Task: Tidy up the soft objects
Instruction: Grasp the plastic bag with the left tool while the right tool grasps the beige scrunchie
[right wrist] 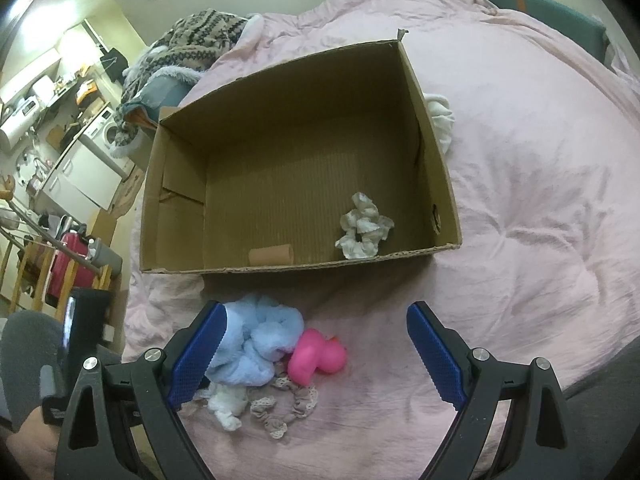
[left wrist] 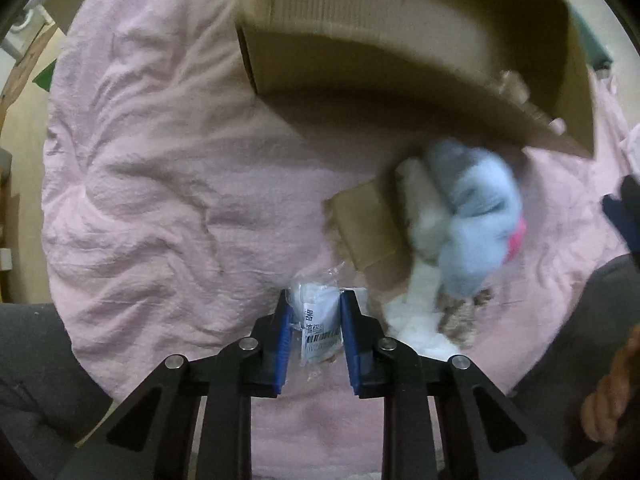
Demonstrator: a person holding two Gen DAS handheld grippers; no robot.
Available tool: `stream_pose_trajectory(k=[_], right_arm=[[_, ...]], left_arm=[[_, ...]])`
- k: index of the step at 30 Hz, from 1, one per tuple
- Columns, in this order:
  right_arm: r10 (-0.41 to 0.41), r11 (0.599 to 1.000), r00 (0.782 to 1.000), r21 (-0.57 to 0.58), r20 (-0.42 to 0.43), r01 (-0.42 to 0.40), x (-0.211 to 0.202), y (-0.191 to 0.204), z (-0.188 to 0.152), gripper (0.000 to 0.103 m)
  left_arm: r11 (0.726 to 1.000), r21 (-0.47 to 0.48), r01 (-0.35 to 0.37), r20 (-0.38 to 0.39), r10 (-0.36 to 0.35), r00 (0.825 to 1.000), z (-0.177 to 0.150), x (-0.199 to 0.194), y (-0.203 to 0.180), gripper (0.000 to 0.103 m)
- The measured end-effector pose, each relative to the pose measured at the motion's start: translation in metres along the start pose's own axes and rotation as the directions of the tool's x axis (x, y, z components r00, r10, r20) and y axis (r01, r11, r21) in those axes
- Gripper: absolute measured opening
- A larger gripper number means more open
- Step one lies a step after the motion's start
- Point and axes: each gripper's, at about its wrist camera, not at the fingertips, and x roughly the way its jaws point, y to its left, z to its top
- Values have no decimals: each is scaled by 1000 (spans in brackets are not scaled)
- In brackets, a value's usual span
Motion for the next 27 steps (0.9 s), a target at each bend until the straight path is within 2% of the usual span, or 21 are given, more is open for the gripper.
stream_pose_trajectory(k=[5,9,11,13,15,17,24,27], right_arm=[[23,1000,1000,20,-15,-22,-1,-2,-2,97],[50,998,996,47,-80,-46,4,-5,-9,97],[48,997,988,62,-147,-39,13,-5,-18,88],[60,996,968,79,-244,-42,28,-4,-28,77],[81,995,943,80,-323,-58,42,0,-37,75],[68,997,930,41,-361,-57,50,9,-41,75],[-36,995,898,-104,-438,-11,74,32,-58,75],[-42,990,891,-136,-452,-22,80,40,-62,75]], left_arm=[[1000,-3,2,150,-1,989,-8,-44,3,21],[999,-36,-21,251,29,968,-15,-67,12,21],[999,-52,-13,265,27,964,-14,-72,17,21],[998,-54,-12,272,26,962,-11,-69,15,21],[999,-53,-9,272,23,962,-11,-67,19,21],[999,-52,-10,268,23,963,-7,-70,21,21],[999,-50,-5,277,18,961,-5,-67,16,21],[998,-56,-2,278,17,960,-5,-67,17,21]])
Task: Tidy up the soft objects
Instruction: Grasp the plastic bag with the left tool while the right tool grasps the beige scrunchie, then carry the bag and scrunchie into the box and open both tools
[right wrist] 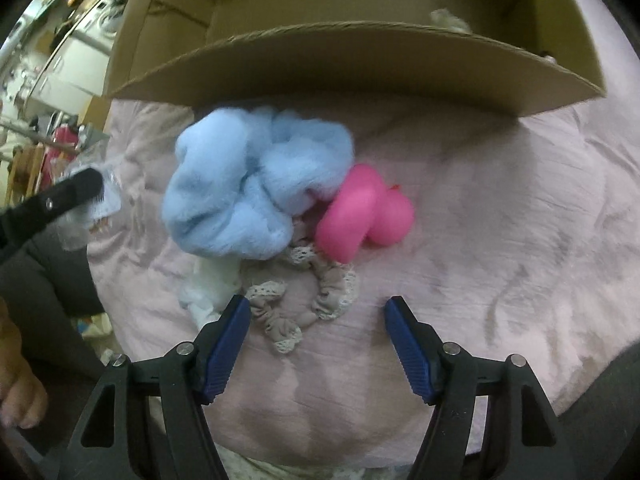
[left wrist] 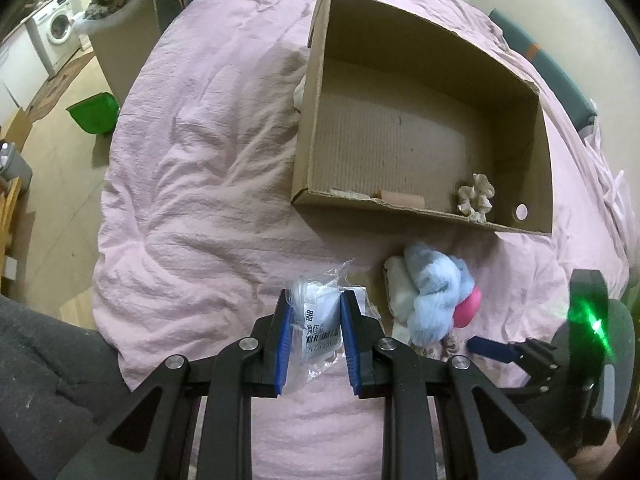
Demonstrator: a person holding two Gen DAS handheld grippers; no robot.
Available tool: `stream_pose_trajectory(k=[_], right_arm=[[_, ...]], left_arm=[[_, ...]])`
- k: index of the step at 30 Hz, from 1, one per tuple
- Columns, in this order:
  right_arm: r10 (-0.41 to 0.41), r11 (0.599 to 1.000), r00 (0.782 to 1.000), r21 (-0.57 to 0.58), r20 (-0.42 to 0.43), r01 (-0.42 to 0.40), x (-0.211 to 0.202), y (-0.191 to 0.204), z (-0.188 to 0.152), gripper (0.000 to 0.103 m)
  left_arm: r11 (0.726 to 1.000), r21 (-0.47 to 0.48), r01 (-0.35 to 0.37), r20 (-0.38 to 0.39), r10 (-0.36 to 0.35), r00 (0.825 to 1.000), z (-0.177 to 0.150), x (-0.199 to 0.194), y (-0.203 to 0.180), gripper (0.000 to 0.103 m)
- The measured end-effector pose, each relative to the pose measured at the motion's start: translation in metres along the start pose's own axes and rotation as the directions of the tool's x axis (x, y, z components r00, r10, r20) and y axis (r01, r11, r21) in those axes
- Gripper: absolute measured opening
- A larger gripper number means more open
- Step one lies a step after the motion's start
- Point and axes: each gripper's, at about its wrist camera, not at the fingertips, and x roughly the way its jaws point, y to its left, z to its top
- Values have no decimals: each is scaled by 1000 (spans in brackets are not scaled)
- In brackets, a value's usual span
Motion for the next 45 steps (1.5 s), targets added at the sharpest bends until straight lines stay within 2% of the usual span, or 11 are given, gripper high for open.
stream_pose_trajectory(k=[6,7,9,11,13,16,22,32,34,38,45], right_arm=[[-69,993,998,-94,-12,68,15,19,-3,74],[-83,991,997,-107,-2,82,15,22,-3,62],[-109,986,994,-129,6,109,18,30,2,48],[-106,986,994,-127,9,107,22,35,4,38],[-89,989,996,-114,14,90,21,33,4,20],[-44,994,999,-97,19,46,14,29,3,17],[30,995,998,-92,56,-25,-13,28,-7,17],[93,994,987,-76,129,-83,-62,9,-19,17],[102,993,980,-84,174,-88,-75,7,-21,17],[116,992,943,-73,311,-98,-103,0,-23,17],[102,995,915,-28,389,-99,-123,-13,-21,17]], left_arm=[[1000,-7,4,-9,-4,1000,1,3,0,21],[1000,-5,4,-9,-5,1000,1,4,-1,21],[1000,-1,3,-8,-3,1000,2,5,-2,21],[1000,2,0,-6,0,1000,2,5,-3,21],[1000,-1,1,-4,-1,1000,2,5,-3,21],[1000,-11,8,-5,-8,1000,2,5,-1,21],[999,-38,10,-3,-10,1000,2,3,7,21],[1000,-23,-1,30,2,1000,0,-2,4,21],[1000,-14,1,45,-1,999,0,-5,2,21],[1000,3,-5,99,5,995,0,-16,-2,21],[1000,11,-28,153,26,988,1,-27,-3,21]])
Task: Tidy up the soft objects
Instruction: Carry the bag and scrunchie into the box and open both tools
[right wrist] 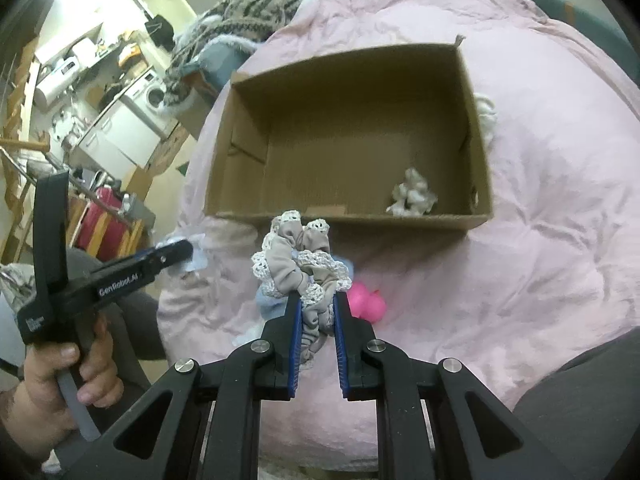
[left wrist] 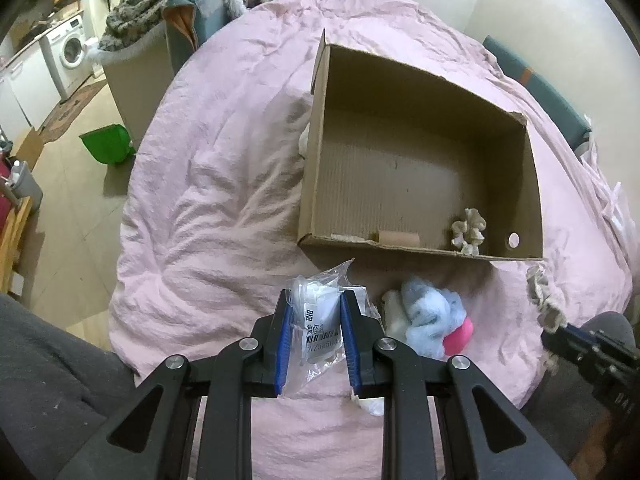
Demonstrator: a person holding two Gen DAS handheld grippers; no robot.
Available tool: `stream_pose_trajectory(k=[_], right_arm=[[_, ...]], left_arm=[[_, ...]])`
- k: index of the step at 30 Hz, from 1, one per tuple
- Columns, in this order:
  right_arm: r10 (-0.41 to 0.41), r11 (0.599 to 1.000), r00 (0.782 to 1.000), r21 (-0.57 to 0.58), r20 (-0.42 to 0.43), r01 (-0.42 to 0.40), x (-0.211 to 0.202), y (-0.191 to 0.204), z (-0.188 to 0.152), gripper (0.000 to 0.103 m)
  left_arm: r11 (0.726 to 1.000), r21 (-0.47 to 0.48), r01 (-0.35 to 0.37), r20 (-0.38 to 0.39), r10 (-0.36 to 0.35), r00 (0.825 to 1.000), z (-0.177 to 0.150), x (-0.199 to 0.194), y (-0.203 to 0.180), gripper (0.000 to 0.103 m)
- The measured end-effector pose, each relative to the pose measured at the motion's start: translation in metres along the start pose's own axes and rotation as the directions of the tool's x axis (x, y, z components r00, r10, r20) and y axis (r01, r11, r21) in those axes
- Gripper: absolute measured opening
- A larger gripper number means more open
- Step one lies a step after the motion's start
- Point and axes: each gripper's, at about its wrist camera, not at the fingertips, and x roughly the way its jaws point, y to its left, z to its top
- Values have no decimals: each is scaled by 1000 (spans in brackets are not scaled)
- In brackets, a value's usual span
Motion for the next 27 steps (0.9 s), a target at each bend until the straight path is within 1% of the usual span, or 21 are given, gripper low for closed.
stream_pose_trajectory(k=[5,10,13,17,22,27], right_arm=[[5,1000,999,28,34,-6,-1,-9,8,17],[13,998,998,59,62,-16,-4,-19,28,17],[-26,999,994,24,102,24,-6,-15,43,17],[-37,999,992,41,122,32,-1,-21,62,17],[-56,996,992,71,114,48,17,-31,83,17],[-66,992,994,111,83,57,44,-41,92,17]], left_arm=[[1000,13,-8,34,8,999,6,-6,-3,21],[999,47,-17,76,14,997,27,-7,-10,21],[997,73,-17,102,9,995,42,-8,-16,21],[994,112,-18,140,2,990,59,-7,-25,21],[988,154,-14,177,-14,984,76,5,-39,21],[989,148,-12,158,-11,987,82,30,-43,21]])
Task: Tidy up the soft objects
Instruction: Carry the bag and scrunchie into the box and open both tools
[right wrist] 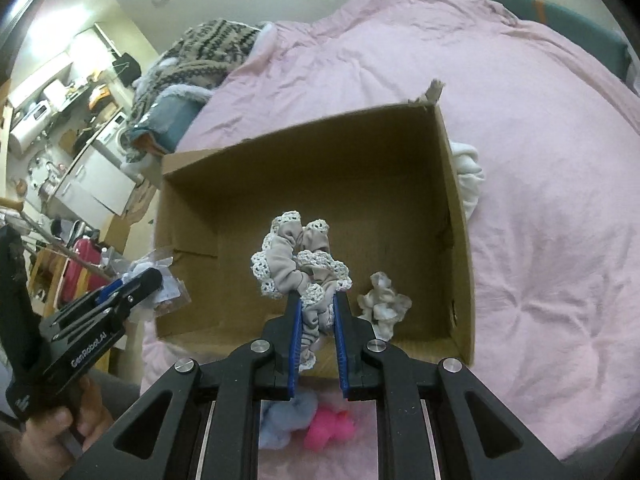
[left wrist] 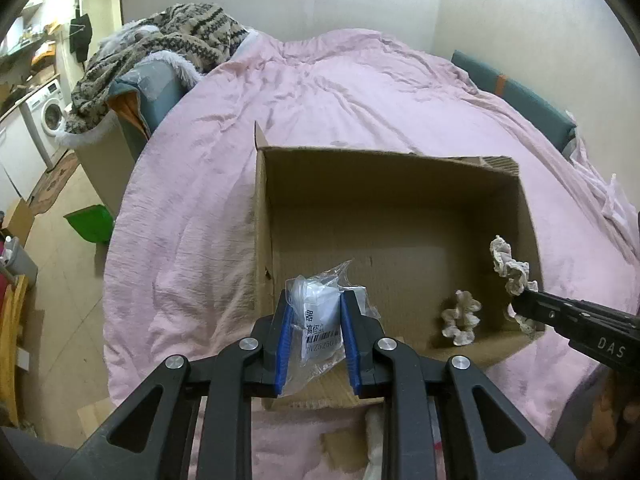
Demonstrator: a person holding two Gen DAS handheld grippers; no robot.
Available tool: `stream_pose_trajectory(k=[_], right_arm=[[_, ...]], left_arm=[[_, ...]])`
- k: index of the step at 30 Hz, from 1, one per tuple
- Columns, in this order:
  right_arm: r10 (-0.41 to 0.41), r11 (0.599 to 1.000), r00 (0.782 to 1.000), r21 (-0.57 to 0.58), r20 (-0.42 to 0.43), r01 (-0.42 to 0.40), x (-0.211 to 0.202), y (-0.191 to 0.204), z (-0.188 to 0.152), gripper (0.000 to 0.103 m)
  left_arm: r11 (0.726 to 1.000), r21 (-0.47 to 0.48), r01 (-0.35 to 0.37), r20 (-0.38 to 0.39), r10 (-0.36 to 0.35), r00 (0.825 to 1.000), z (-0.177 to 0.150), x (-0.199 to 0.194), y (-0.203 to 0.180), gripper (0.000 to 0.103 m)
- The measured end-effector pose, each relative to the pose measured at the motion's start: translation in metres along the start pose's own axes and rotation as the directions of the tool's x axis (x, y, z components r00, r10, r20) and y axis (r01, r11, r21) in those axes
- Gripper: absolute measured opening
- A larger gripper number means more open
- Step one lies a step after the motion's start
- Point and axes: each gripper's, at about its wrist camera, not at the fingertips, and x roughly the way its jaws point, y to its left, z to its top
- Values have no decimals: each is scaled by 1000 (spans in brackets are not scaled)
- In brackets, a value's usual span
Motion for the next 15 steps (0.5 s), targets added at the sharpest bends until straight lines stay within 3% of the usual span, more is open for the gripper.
stream_pose_trajectory(k=[15], right_arm=[[-34,999,996,18,-86,36,32,-10,-14,17]], left_arm=[[1000,-2,21,-5,-21,1000,-13,18,2,21]])
